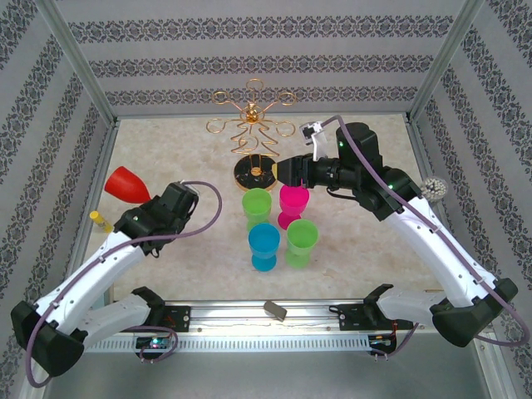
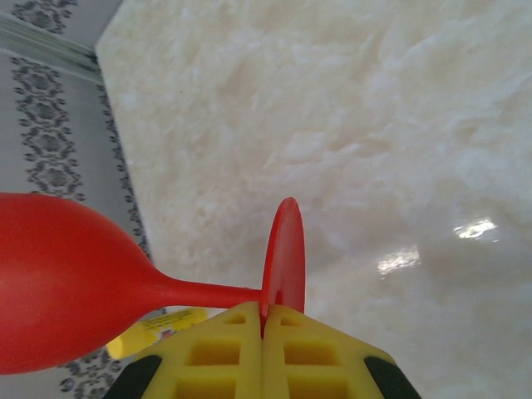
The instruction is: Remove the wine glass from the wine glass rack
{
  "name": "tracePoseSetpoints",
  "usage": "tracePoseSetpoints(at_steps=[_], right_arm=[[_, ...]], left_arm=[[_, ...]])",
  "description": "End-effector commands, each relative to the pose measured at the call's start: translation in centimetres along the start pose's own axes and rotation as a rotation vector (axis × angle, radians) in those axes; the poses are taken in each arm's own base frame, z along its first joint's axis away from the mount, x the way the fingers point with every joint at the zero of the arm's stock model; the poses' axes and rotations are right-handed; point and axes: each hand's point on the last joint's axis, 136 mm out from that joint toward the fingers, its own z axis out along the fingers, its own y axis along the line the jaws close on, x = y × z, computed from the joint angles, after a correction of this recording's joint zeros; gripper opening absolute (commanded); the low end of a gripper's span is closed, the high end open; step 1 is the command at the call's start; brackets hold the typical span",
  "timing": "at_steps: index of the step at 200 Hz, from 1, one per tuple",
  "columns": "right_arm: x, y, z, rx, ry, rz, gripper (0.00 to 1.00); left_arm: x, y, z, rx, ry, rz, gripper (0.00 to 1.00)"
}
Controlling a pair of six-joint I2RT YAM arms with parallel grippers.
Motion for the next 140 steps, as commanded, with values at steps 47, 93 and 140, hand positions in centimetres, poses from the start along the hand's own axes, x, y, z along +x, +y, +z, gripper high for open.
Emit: tracePoseSetpoints(at_steps=[47, 93, 140], right_arm=[[-2.0, 1.8, 1.6, -0.081, -0.008, -0.031, 0.47], [-2.7, 2.9, 2.4, -0.091, 0.010, -0.072, 0.47], [-2.3, 5.6, 3.2, -0.106, 0.050, -0.146, 0.47]], left_arm=[[2.1, 1.0, -0.1, -0.273, -0.104, 0.171, 0.00], [3.2, 0.4, 0.6, -0.361, -0.119, 0.332, 0.00], [3.7, -1.0, 1.2, -0.444, -0.149, 0.517, 0.00]])
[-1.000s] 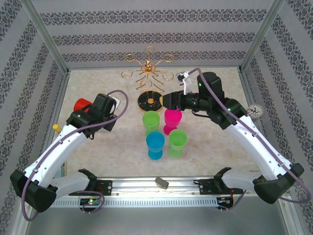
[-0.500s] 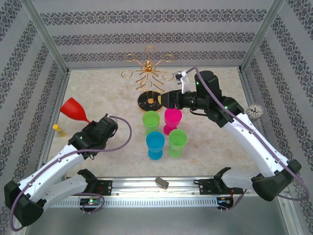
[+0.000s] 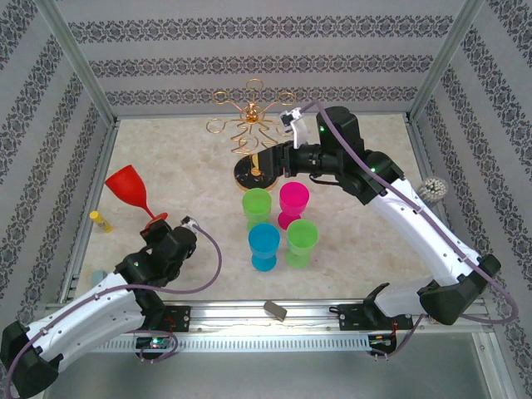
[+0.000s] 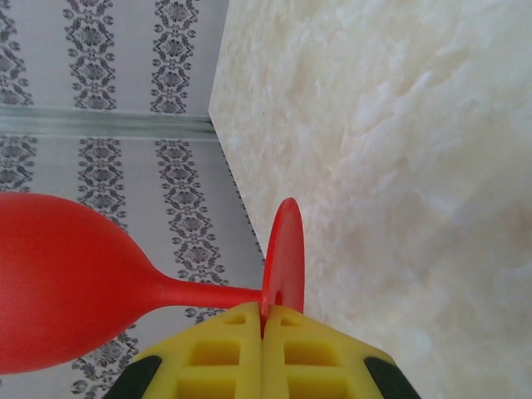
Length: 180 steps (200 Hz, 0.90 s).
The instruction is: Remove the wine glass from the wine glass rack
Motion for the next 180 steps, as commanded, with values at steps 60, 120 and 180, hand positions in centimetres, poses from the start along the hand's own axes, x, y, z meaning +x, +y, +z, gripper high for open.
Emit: tracePoseSetpoints(at_steps=[60, 120, 180], right_arm=[[0.5, 4.9, 3.3, -0.044, 0.124, -0.171, 0.47], [3.0, 7.5, 9.3, -0.101, 0.272, -0.325, 0.50], [3.5, 8.2, 15.8, -0.187, 0.318, -0.365, 0.58]], left_arm=[[-0.1, -0.7, -0.2, -0.141, -0.036, 0.270, 0.00], [-0.3, -1.7, -0.4, -0.145, -0.050, 0.368, 0.00], [-1.1, -2.6, -0.8, -0.145, -0.090, 0.479, 0.00]])
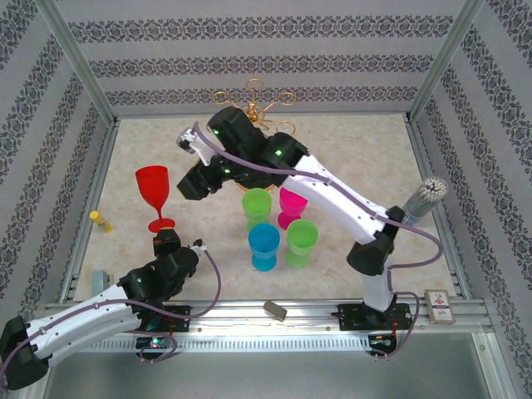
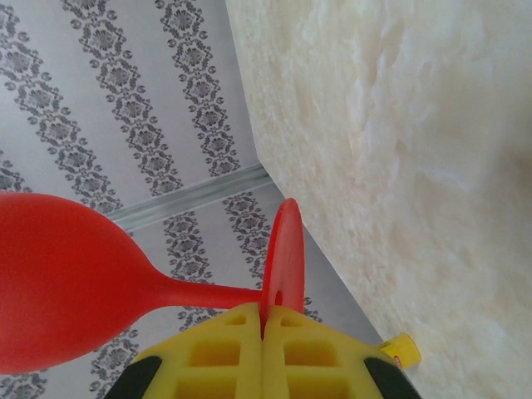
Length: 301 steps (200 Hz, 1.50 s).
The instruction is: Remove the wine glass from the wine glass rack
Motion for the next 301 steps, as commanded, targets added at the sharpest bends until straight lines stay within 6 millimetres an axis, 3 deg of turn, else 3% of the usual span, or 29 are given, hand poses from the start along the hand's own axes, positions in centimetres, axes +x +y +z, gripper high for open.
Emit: tracePoseSetpoints(at_steps=[1, 74, 167, 210, 267, 301], right_arm=[[-0.8, 0.4, 1.3, -0.048, 0.003, -0.048, 0.58], [-2.1, -1.9, 6.1, -0.050, -0.024, -0.075, 0.65], [-1.3, -4.9, 9.0, -0.008, -0.012, -0.087, 0.66], [-0.7, -4.8, 9.4, -0.025, 0.010, -0.104, 0.52], [0.7, -4.5, 9.7, -0.050, 0.055, -0.135, 0.41], [1.0, -4.5, 9.6, -0.053, 0.066, -0.146, 0.26]], left_arm=[[-0.3, 0.2, -0.2, -0.026, 0.004, 0.063, 0.00], [-1.6, 0.8, -0.5, -0.055, -0.023, 0.115, 0.00], [-2.0, 1.6, -0.8, -0.090, -0.011, 0.126, 0.00], [-2.1, 1.8, -0.8, -0.096, -0.018, 0.113, 0.00], [-2.1, 1.6, -0.9, -0.092, -0.023, 0.108, 0.00], [-2.1, 1.6, -0.9, -0.092, -0.025, 0.105, 0.00]])
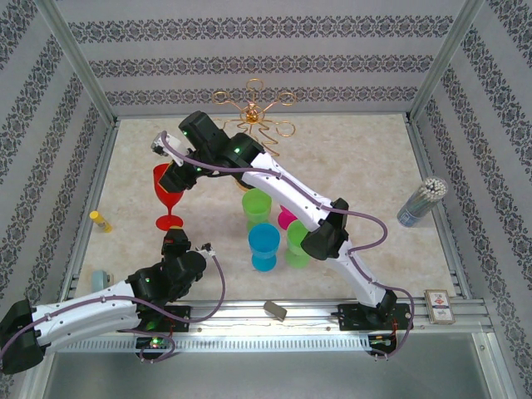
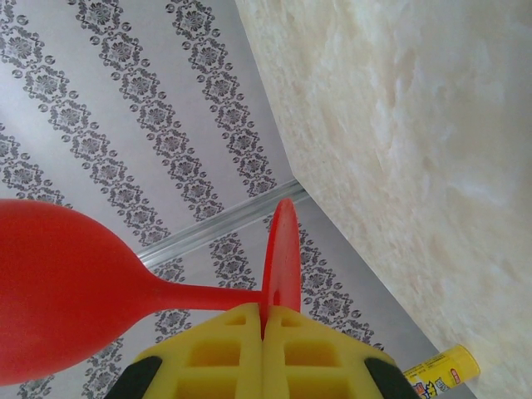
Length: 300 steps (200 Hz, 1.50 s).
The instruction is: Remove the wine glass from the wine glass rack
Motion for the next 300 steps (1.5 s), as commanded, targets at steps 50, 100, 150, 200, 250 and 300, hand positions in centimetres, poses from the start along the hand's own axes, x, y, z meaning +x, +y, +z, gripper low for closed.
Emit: tracePoseSetpoints(at_steps=[50, 100, 150, 200, 250, 300], right_arm=[[1.6, 1.2, 0.1, -0.065, 0.058, -0.019, 0.00], [1.0, 1.5, -0.9, -0.052, 0.043, -0.019, 0.00], [-0.5, 1.8, -2.5, -0.019, 0.000, -0.046, 0.00], [-1.4, 1.2, -3.5, 0.049, -0.023, -0.065, 0.00], [-2.4, -0.4, -5.0, 0.184, -0.057, -0.072, 0.00], [-2.1, -2.1, -5.9, 0.297, -0.052, -0.041, 0.00]], left_arm=[[0.1, 0.5, -0.3, -0.022, 0.003, -0.023, 0.00], [0.2, 0.5, -0.3, -0.023, 0.004, -0.029, 0.01], [0.2, 0.5, -0.3, -0.021, 0.003, -0.024, 0.23], [0.2, 0.4, -0.3, -0.017, 0.003, -0.018, 0.31], [0.2, 0.0, -0.3, -0.006, -0.003, -0.016, 0.37], [0.8, -0.3, -0.5, -0.002, -0.006, -0.062, 0.42]])
